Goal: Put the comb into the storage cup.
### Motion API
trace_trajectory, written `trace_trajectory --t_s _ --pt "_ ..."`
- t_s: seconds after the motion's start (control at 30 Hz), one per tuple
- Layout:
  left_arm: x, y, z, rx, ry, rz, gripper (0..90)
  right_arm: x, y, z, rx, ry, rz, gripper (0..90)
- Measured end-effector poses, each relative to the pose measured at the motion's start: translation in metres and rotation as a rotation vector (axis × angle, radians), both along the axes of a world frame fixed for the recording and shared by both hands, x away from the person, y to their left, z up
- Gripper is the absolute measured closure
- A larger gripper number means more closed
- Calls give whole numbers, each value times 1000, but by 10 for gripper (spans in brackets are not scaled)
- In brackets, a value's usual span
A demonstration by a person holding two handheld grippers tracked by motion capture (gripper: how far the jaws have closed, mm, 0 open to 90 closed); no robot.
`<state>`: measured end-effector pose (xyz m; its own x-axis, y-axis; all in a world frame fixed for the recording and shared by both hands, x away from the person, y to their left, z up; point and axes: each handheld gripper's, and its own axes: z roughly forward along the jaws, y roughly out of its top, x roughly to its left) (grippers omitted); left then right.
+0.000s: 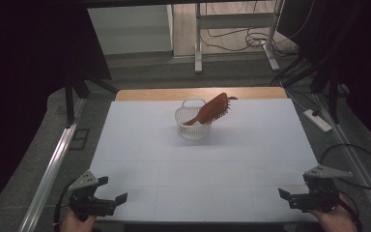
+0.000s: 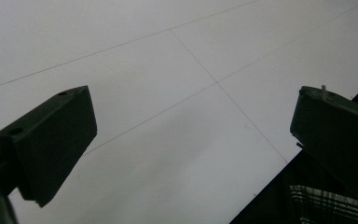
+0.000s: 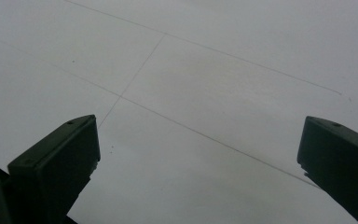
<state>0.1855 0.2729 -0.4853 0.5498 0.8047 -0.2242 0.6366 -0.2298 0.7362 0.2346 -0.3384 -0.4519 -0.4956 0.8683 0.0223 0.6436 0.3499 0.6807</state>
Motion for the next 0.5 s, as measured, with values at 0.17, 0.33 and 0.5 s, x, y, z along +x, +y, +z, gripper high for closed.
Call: trace_trajectory --t_s 0.17,0.33,0.5 --pt "0 0 0 5 0 1 1 -3 2 0 -19 21 10 0" --pt "0 -2 0 15 0 -4 3 -4 2 -1 -34 47 13 0" --pt "1 -2 0 7 3 -5 4 -4 4 -2 -55 53 21 0"
